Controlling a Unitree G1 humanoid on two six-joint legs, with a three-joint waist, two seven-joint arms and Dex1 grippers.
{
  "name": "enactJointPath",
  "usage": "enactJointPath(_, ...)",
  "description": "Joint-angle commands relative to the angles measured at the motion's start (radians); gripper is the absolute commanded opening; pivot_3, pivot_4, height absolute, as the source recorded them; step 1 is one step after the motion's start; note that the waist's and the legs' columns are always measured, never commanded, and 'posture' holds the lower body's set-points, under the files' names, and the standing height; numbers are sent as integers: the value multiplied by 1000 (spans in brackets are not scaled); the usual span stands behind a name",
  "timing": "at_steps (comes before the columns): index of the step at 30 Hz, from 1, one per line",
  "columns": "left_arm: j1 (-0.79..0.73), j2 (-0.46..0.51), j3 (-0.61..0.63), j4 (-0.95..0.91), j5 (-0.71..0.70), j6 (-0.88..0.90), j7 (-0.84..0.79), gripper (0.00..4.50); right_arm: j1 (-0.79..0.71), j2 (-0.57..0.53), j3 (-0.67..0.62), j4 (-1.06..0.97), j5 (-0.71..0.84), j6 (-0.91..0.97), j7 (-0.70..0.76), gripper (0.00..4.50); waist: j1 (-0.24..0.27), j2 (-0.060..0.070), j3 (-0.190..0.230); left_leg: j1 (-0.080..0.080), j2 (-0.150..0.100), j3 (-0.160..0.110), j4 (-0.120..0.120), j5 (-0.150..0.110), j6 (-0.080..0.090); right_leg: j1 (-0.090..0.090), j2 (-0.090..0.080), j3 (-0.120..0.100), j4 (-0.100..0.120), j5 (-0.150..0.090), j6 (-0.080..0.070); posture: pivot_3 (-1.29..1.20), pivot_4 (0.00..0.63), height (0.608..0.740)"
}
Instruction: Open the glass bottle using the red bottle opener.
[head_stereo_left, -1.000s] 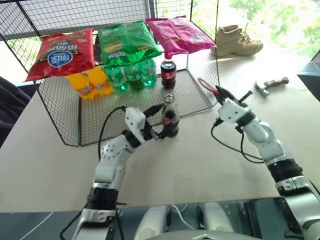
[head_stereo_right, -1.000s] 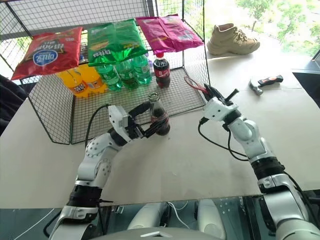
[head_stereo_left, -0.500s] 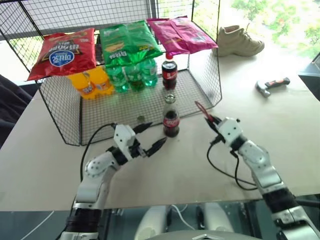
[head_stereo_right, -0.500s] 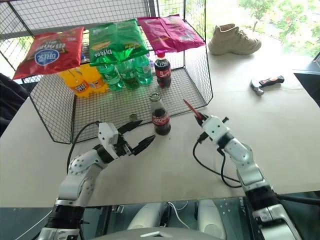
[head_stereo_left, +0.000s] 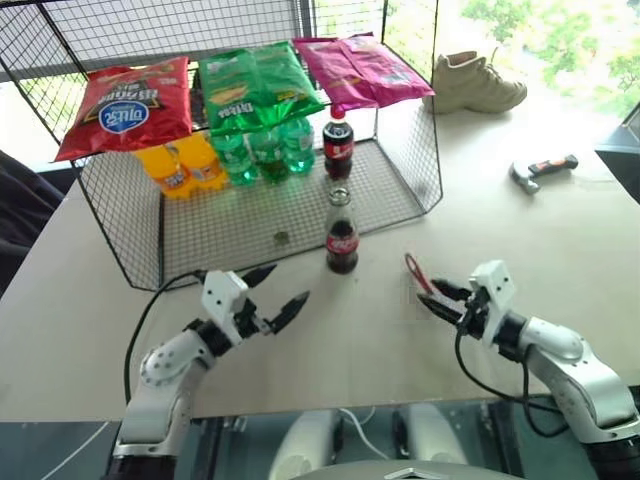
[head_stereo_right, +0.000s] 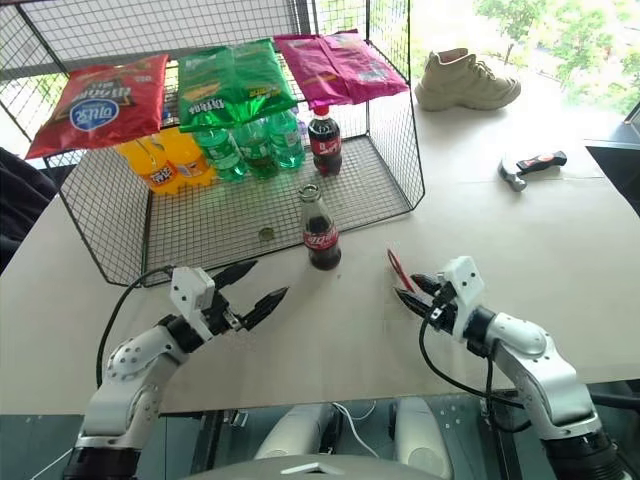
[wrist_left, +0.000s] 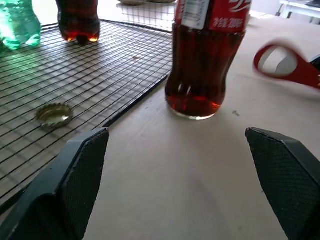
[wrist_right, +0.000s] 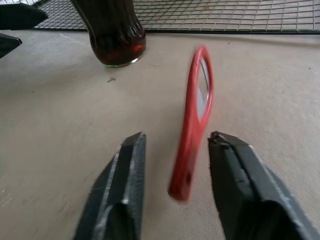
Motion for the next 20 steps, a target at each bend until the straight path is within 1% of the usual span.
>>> enactJointPath(1, 20, 18, 29, -46, -14, 12, 3, 4500, 26, -27, -58, -24, 7, -29, 41, 3638, 2, 0, 0, 0, 0, 0, 0, 0, 0, 0, 0, 0, 0, 0, 0, 0, 150, 740)
enactJointPath(2, 28, 23, 33, -51, -14, 18, 6, 4500, 47, -37, -79, -16, 14, -44, 65, 4100, 2, 0, 0, 0, 0, 0, 0, 0, 0, 0, 0, 0, 0, 0, 0, 0, 150, 740)
enactJointPath(3, 34, 29, 37, -56, -11, 22, 9, 4500, 66, -48, -96, -8, 15, -66, 91, 4440, 5, 0, 0, 0, 0, 0, 0, 0, 0, 0, 0, 0, -1, 0, 0, 0, 150, 740)
enactJointPath(7, 62, 48, 51, -72, -10, 41, 12, 4500, 111, -73, -164, 31, 25, -143, 177, 4440, 10, 0, 0, -1, 0, 0, 0, -1, 1, 0, -1, -1, -1, 0, 0, 0, 150, 740)
enactJointPath(10, 112, 75, 68, -90, 1, 60, 7, 4500, 145, -102, -256, 132, 7, -287, 267, 4440, 12, 0, 0, 0, 0, 0, 0, -1, 1, 1, -1, -1, -1, 0, 0, 0, 150, 740)
enactJointPath(13, 152, 97, 79, -98, 2, 63, -1, 4500, 155, -124, -314, 205, 21, -359, 339, 4440, 14, 0, 0, 0, 0, 0, 0, -1, 1, 3, -1, -1, -2, 0, 0, 0, 150, 740)
enactJointPath(16, 169, 109, 92, -99, -2, 62, -6, 4500, 155, -132, -338, 263, 3, -432, 386, 4440, 18, 0, 0, 0, 0, 0, 0, -1, 1, 3, -1, -1, -2, 0, 0, 0, 150, 740)
enactJointPath(20, 168, 110, 100, -102, -2, 68, -4, 4500, 150, -127, -343, 297, 5, -464, 411, 4440, 21, 0, 0, 1, 1, 0, 1, -1, 1, 4, -1, -1, -2, 0, 0, 0, 150, 740)
